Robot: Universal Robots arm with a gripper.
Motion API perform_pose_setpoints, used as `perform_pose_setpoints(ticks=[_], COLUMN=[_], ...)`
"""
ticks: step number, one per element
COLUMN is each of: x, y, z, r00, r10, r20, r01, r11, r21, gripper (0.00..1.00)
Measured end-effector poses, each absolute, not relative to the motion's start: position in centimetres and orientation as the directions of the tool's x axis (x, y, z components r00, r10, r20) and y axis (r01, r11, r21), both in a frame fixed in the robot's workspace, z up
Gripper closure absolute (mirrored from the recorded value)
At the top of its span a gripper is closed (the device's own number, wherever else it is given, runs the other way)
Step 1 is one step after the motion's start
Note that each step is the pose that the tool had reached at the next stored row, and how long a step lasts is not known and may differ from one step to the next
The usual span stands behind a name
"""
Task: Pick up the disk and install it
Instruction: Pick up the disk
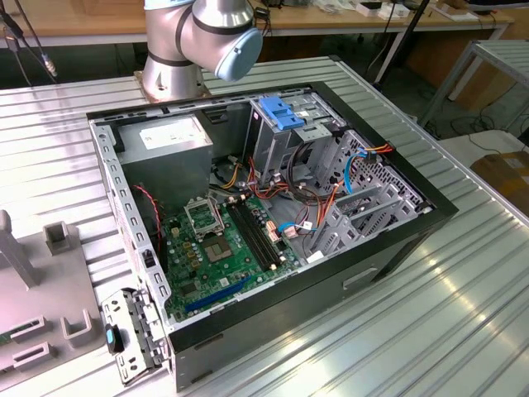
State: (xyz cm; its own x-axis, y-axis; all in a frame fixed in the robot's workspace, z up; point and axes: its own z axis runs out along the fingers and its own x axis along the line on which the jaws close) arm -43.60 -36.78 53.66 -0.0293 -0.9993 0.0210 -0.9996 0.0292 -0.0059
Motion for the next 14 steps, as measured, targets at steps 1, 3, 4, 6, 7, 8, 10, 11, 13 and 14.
perform_pose_setpoints(ticks=[1, 3, 4, 6, 7, 8, 10, 11, 13, 14], x=[-43.52, -43.45, -43.37, -43.23, -43.18, -43.11, -42.98, -42.94, -42.88, -42.83], y=[-36.78, -36.79, -36.78, -36.78, -36.78, -36.78, -36.78, -36.78, -36.78, -36.79], z=[53.66, 53.66, 53.66, 53.66, 53.65, 53.66, 53.66, 53.65, 53.65, 53.65], r00=[-0.029, -0.029, -0.029, -0.029, -0.029, -0.029, -0.029, -0.029, -0.029, -0.029], r10=[-0.999, -0.999, -0.999, -0.999, -0.999, -0.999, -0.999, -0.999, -0.999, -0.999], r20=[0.021, 0.021, 0.021, 0.021, 0.021, 0.021, 0.021, 0.021, 0.021, 0.021], r01=[-1.000, -1.000, -1.000, -1.000, -1.000, -1.000, -1.000, -1.000, -1.000, -1.000], r11=[0.029, 0.029, 0.029, 0.029, 0.029, 0.029, 0.029, 0.029, 0.029, 0.029], r21=[-0.006, -0.006, -0.006, -0.006, -0.006, -0.006, -0.006, -0.006, -0.006, -0.006], gripper=[0.63, 0.63, 0.63, 0.63, 0.63, 0.63, 0.63, 0.63, 0.63, 0.63])
